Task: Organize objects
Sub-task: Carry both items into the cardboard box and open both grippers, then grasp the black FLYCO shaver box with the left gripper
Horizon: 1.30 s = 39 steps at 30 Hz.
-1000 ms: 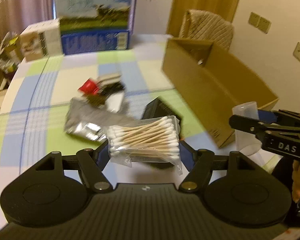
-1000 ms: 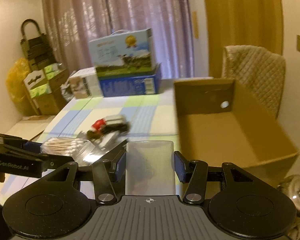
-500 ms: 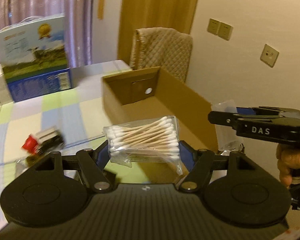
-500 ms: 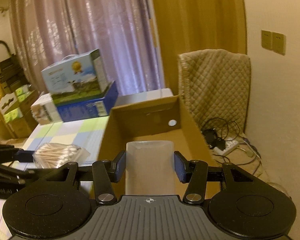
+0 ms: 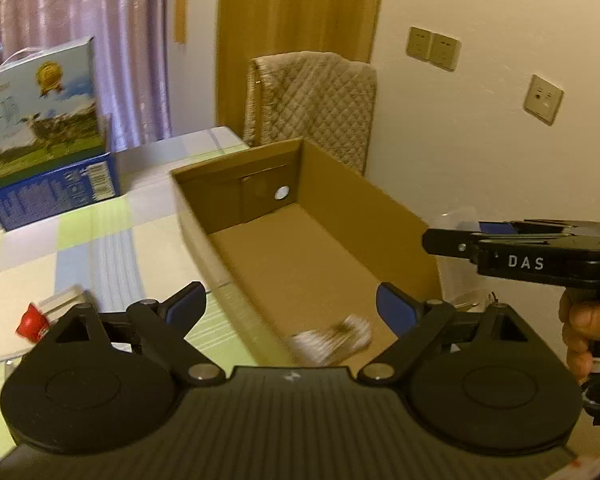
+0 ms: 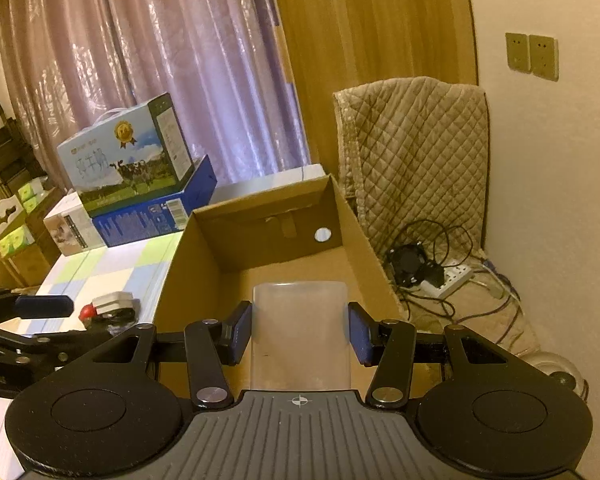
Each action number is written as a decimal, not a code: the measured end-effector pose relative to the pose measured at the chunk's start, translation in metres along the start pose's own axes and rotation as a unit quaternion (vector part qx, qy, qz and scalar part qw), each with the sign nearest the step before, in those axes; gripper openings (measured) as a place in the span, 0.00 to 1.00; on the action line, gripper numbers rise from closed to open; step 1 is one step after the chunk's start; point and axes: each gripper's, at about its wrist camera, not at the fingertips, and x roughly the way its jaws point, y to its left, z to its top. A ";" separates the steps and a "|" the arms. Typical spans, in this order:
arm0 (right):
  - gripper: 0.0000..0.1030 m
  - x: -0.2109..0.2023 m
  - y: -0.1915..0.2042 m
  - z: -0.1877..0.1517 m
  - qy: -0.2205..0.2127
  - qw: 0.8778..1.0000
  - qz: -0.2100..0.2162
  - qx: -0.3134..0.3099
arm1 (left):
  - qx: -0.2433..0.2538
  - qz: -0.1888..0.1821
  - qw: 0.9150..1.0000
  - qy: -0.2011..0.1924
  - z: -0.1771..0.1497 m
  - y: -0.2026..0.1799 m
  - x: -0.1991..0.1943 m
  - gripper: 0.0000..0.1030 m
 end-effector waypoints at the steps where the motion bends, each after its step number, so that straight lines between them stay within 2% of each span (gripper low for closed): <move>1: 0.46 0.001 0.001 0.000 0.000 1.000 0.000 0.000 | -0.005 0.002 1.000 0.000 -0.001 0.003 -0.002 0.87; 7: 0.48 0.012 0.006 0.006 -0.010 1.000 0.011 -0.003 | -0.014 0.010 1.000 -0.004 -0.006 0.014 -0.014 0.87; 8: 0.52 0.015 0.006 0.008 -0.011 1.000 0.010 -0.004 | -0.017 0.012 1.000 -0.005 -0.006 0.016 -0.016 0.87; 9: 0.64 0.015 0.006 0.009 -0.015 1.000 0.007 -0.002 | -0.019 0.015 1.000 -0.007 -0.007 0.018 -0.018 0.87; 10: 0.71 0.015 0.006 0.010 -0.023 1.000 0.005 0.000 | -0.021 0.017 1.000 -0.008 -0.008 0.020 -0.019 0.88; 15: 0.72 0.008 0.005 0.015 -0.033 0.999 -0.003 0.010 | -0.037 0.035 0.999 -0.009 -0.018 0.036 -0.029 0.89; 22: 0.72 -0.008 0.022 0.009 -0.030 0.999 0.009 0.011 | -0.054 0.075 0.996 0.001 -0.042 0.067 -0.046 0.90; 33: 0.72 -0.041 0.089 -0.006 -0.040 0.998 0.055 -0.018 | -0.063 0.126 0.990 -0.002 -0.073 0.103 -0.088 0.90; 39: 0.72 -0.051 0.121 -0.033 -0.020 0.996 0.083 -0.011 | -0.047 0.147 0.988 -0.001 -0.094 0.108 -0.108 0.91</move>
